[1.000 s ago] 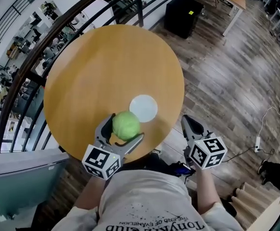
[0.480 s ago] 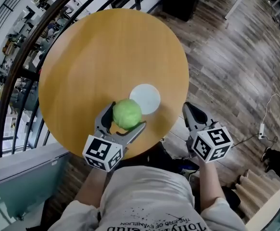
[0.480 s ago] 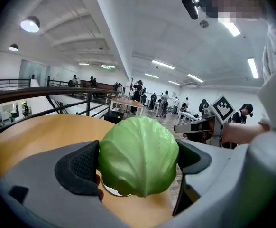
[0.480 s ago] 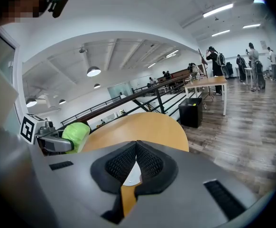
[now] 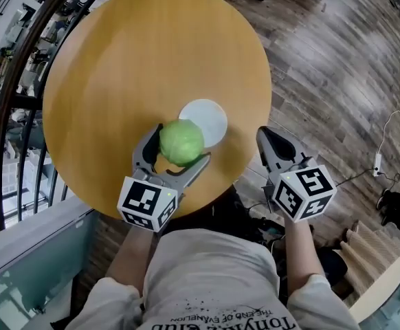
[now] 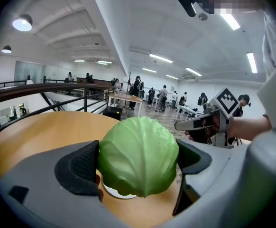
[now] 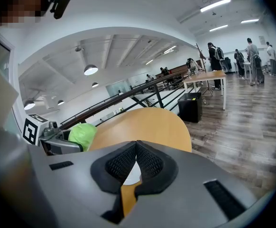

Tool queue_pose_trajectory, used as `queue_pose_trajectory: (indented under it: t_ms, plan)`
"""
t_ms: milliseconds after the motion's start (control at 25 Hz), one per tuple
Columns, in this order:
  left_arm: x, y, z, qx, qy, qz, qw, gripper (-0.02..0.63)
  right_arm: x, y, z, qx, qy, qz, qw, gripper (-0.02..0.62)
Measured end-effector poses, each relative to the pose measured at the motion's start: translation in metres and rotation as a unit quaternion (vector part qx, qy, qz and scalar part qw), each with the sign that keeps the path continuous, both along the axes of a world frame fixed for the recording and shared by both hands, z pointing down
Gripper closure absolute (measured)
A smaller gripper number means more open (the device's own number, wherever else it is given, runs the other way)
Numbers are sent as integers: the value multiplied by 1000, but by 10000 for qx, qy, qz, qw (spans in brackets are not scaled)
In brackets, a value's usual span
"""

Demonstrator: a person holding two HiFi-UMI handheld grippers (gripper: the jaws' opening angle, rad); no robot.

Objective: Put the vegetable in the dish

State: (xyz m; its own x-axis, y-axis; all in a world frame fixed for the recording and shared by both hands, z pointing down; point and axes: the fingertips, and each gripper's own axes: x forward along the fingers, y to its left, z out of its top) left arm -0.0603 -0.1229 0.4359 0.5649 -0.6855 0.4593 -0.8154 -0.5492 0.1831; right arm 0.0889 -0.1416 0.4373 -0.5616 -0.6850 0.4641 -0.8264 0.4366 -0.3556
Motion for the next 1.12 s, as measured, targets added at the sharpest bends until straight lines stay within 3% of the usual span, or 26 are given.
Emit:
queue_pose_trajectory:
  t_ms: [640, 1120]
  plan:
    - [18, -27, 93, -587, -584, 250, 9962, 112, 10, -6, 35, -286, -115, 139, 9994, 571]
    - [28, -42, 153, -991, -1168, 361, 9875, 112, 28, -6, 49, -412, -169, 293, 9986, 571]
